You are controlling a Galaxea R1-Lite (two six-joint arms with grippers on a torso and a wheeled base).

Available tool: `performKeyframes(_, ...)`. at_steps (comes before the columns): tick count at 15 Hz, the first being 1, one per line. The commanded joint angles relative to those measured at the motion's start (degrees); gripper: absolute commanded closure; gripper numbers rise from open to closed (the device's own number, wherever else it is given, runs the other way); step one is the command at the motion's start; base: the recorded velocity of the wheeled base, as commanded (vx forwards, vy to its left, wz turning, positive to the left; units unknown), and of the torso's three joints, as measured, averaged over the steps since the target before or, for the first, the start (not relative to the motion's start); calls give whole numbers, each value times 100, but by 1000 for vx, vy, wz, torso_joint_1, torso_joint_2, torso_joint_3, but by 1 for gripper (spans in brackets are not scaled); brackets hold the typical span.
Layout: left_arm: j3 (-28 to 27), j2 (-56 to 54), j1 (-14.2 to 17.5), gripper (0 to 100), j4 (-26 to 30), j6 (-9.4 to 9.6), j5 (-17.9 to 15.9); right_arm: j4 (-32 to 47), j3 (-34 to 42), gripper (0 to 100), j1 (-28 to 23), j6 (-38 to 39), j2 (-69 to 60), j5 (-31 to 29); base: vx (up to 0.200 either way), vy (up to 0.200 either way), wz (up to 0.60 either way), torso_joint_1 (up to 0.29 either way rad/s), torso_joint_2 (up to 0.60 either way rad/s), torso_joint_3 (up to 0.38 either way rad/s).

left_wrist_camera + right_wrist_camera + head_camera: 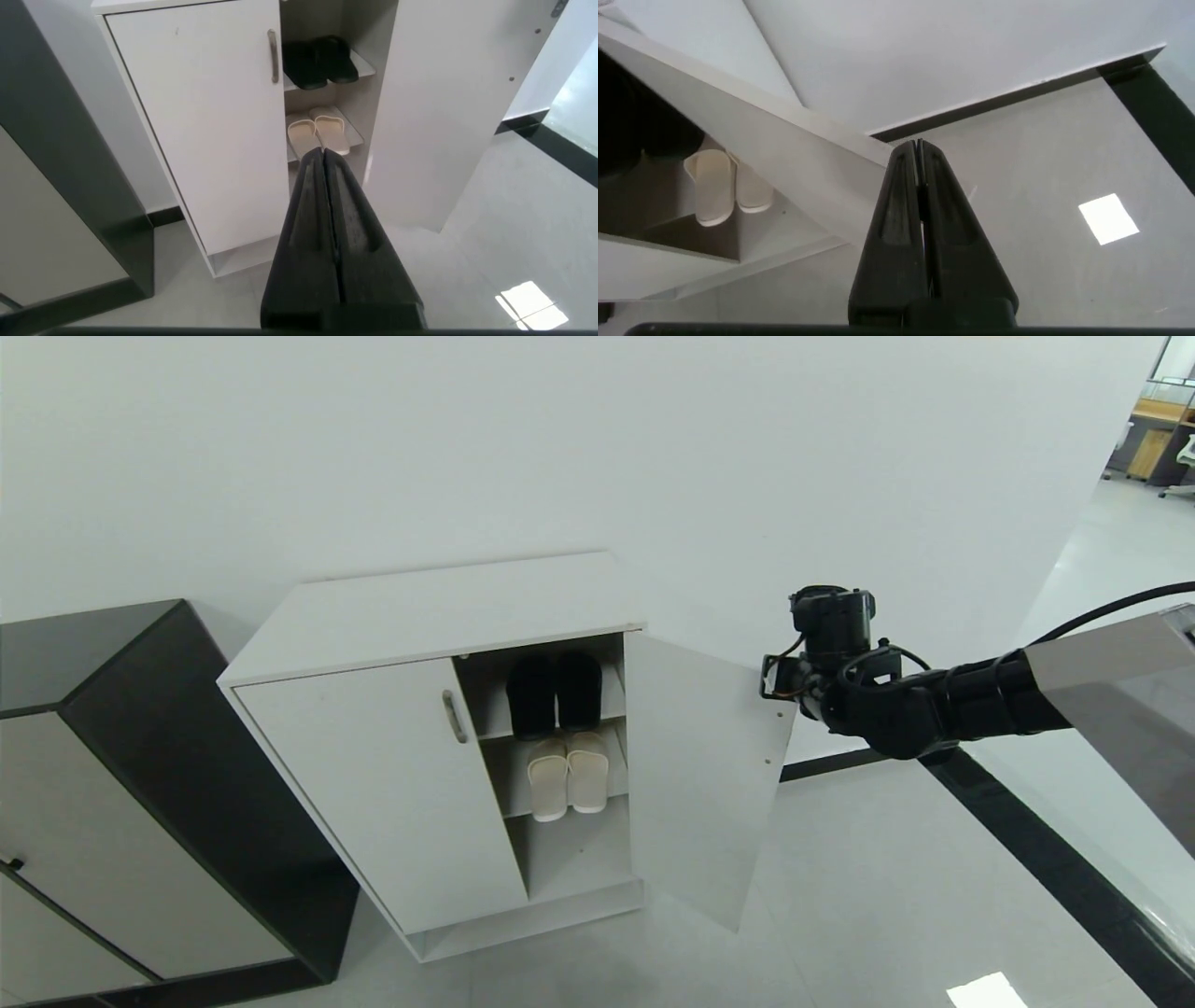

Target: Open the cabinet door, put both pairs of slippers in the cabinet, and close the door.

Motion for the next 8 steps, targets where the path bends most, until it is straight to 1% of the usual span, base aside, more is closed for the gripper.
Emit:
performKeyframes(1,0,-1,1,100,0,0,10,16,0,100,0,-5,58,-1,0,0,0,0,0,0)
performKeyframes(4,0,-1,1,100,0,0,1,34,70,100,35,-5,14,-9,0,0,0,0,0,0)
performKeyframes(8,0,-1,1,100,0,0,1,8,703,100,369,-14,-479,-9,0,0,0,0,0,0)
